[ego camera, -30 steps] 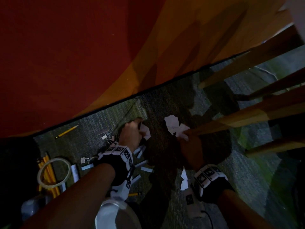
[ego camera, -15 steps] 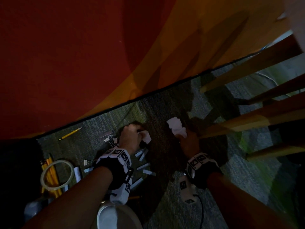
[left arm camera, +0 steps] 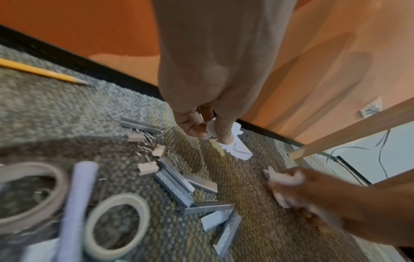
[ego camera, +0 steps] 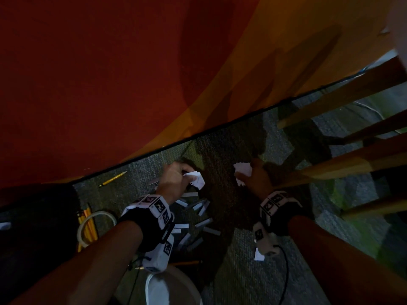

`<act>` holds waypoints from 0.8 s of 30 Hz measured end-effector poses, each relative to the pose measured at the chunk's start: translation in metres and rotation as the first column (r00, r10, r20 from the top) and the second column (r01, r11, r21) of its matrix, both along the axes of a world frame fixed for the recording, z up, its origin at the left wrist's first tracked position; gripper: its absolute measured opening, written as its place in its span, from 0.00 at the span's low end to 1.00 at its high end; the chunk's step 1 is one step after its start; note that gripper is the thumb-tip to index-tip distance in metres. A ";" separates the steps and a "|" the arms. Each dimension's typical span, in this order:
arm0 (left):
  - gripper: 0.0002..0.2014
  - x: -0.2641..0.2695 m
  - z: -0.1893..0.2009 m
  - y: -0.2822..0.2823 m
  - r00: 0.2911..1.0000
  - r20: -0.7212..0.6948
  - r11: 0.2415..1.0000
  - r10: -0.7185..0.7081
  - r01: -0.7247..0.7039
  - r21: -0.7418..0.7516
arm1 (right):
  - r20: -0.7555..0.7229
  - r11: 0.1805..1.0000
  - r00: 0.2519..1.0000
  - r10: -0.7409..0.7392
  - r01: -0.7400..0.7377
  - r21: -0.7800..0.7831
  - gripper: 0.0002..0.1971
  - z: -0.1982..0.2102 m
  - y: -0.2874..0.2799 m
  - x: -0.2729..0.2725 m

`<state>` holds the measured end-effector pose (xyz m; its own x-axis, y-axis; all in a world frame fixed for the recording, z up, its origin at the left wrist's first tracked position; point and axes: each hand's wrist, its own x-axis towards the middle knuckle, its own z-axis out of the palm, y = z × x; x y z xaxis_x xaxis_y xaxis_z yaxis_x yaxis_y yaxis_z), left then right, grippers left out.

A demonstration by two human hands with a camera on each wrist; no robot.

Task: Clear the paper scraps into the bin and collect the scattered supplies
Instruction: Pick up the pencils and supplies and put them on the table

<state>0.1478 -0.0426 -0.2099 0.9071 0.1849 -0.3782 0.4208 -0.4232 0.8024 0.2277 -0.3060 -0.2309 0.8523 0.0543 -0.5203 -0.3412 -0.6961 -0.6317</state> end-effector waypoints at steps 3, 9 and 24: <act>0.05 -0.006 0.003 0.007 1.000 -0.024 1.000 -0.014 0.014 0.006 | 0.020 0.981 0.995 0.094 -0.089 -0.171 0.45 0.003 0.006 0.005; 0.10 -0.019 0.026 0.018 0.999 0.038 1.000 -0.010 0.009 0.012 | -0.028 0.982 0.984 0.174 -0.176 -0.074 0.18 -0.020 -0.003 0.025; 0.04 -0.083 0.207 0.107 0.989 0.120 0.980 0.086 -0.106 0.166 | 0.155 0.852 0.891 0.427 -0.454 0.261 0.12 0.194 0.139 -0.035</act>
<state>0.0646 0.0646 -0.0030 0.9167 0.3265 -0.2303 0.3778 -0.5207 0.7656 0.1927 -0.1674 -0.0365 0.7450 0.5683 -0.3493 0.0252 -0.5472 -0.8366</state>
